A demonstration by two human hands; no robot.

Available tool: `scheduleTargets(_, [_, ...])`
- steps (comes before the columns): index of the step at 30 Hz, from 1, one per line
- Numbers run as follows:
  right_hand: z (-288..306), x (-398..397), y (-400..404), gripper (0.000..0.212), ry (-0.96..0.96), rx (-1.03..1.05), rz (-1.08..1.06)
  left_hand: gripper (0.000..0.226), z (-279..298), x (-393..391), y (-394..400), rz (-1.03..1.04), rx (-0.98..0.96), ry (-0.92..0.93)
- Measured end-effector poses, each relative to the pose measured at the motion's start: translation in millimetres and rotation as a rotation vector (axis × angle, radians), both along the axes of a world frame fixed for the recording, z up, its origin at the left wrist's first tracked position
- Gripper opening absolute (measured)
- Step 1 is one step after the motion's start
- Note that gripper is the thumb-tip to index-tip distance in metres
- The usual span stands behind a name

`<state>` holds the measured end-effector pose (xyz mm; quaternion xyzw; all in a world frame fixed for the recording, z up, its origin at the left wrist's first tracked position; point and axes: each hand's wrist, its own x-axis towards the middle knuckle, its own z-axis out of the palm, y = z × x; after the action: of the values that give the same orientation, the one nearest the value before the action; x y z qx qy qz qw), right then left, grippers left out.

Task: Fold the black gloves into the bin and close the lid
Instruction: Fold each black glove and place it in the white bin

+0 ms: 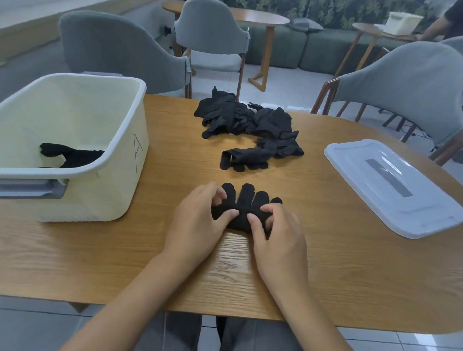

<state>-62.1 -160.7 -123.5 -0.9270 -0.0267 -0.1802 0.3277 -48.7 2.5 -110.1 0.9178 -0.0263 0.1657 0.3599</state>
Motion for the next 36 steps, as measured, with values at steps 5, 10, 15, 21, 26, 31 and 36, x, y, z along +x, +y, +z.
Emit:
scheduleTargets(5, [5.0, -8.9, 2.0, 0.023, -0.177, -0.165, 0.055, 0.011, -7.3, -0.8, -5.4, -0.061, 0.012, -0.075])
scheduleTargets(10, [-3.1, -9.2, 4.4, 0.042, -0.105, -0.288, 0.189, 0.009, -10.3, -2.2, -4.1, -0.073, 0.069, -0.114])
scheduleTargets(15, [-4.2, -5.8, 4.4, 0.039, -0.071, -0.259, 0.214, 0.033, -4.1, -11.2, 2.6, -0.151, 0.129, -0.076])
scheduleTargets(21, [1.0, -10.0, 2.1, 0.031, -0.046, -0.217, 0.220, 0.049, -2.0, -29.4, 13.4, -0.259, 0.250, -0.046])
scheduleTargets(26, [5.6, -18.4, -7.9, 0.033, 0.022, -0.122, 0.282, 0.040, -4.5, -33.8, 21.6, -0.292, 0.507, -0.171])
scheduleTargets(31, [6.3, -26.5, -13.4, 0.049, -0.005, -0.173, 0.341, 0.032, -6.2, -30.8, 23.1, -0.296, 0.585, -0.237])
scheduleTargets(36, [8.1, -23.1, -13.1, 0.044, -0.039, -0.210, 0.335, 0.033, -2.7, -30.9, 25.8, -0.278, 0.489, -0.178])
